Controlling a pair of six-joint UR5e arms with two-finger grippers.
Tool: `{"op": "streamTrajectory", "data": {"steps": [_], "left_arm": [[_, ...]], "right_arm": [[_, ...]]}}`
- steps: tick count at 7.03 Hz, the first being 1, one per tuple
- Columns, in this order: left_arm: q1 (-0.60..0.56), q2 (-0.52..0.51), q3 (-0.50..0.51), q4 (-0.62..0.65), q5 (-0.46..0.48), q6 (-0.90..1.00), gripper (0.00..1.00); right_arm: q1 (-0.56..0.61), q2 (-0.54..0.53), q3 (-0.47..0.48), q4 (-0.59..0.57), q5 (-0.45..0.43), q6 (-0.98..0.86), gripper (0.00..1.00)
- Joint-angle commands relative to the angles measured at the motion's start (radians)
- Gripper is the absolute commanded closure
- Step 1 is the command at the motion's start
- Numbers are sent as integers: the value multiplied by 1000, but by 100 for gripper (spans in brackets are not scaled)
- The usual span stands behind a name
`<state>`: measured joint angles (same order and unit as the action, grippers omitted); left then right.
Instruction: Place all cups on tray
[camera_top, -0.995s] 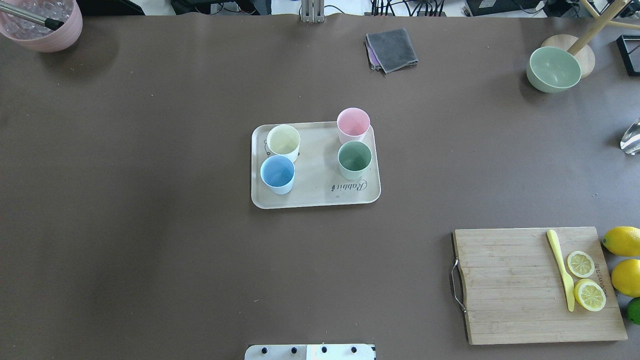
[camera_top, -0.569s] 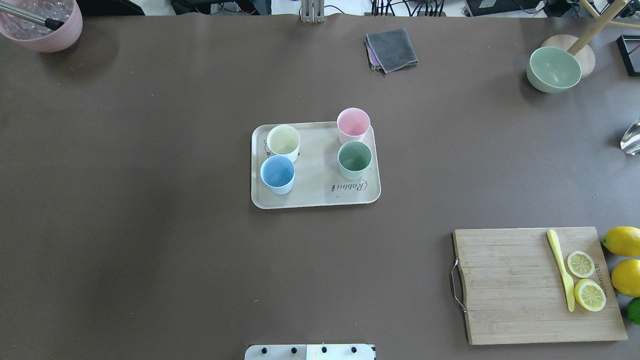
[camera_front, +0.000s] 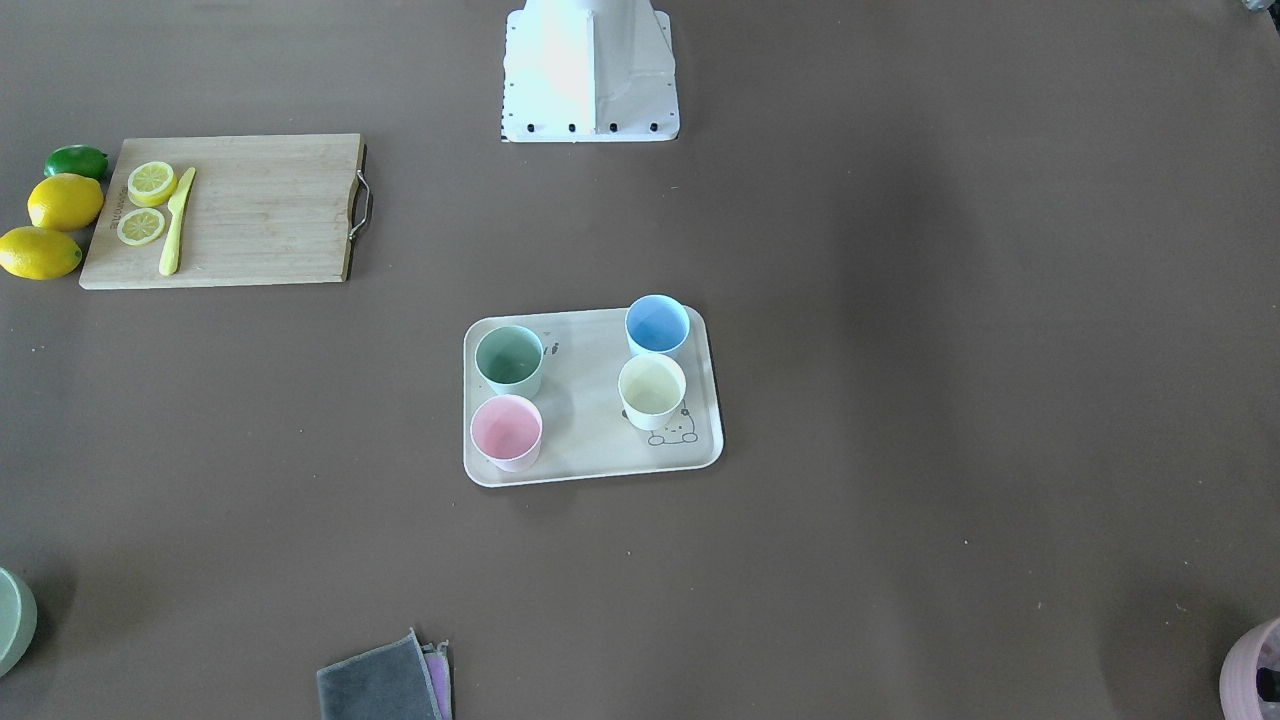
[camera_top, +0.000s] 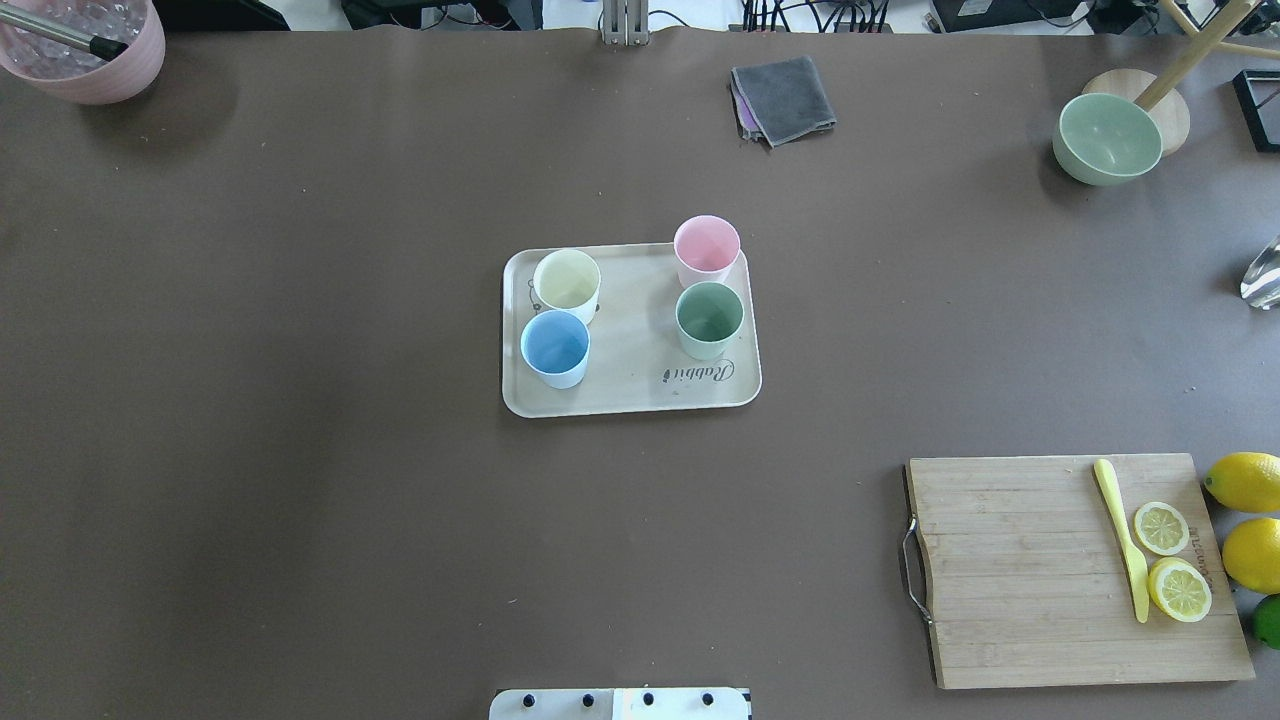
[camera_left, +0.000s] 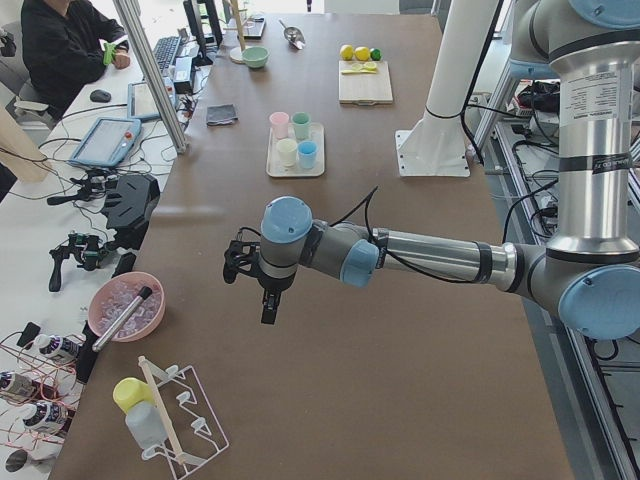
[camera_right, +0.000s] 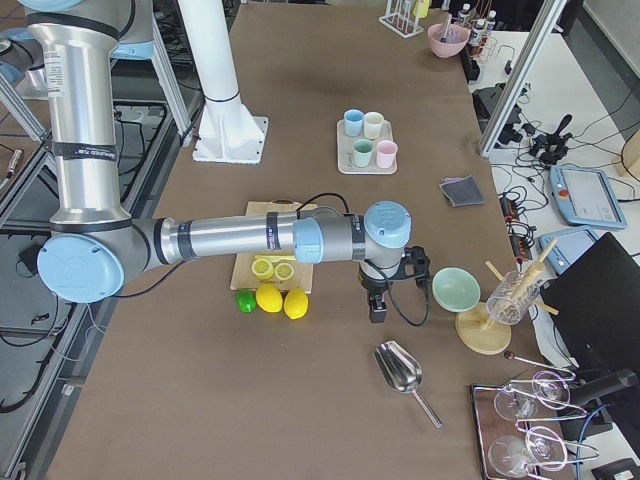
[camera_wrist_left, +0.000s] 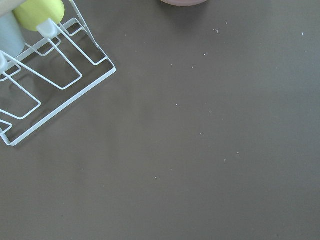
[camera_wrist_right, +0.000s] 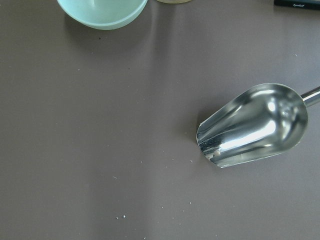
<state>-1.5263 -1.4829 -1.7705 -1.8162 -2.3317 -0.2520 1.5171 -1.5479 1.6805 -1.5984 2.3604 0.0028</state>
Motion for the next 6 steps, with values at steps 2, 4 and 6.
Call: {"op": "streamTrajectory", "data": {"steps": [2, 4, 6], "left_arm": [[0, 1, 0, 2, 0, -1, 3], [0, 0, 12, 2, 0, 0, 2], [0, -5, 25, 0, 0, 2, 2]], "right_arm": [[-2, 2, -1, 0, -7, 0, 0], [0, 0, 1, 0, -12, -1, 0], [2, 2, 1, 0, -13, -1, 0]]}}
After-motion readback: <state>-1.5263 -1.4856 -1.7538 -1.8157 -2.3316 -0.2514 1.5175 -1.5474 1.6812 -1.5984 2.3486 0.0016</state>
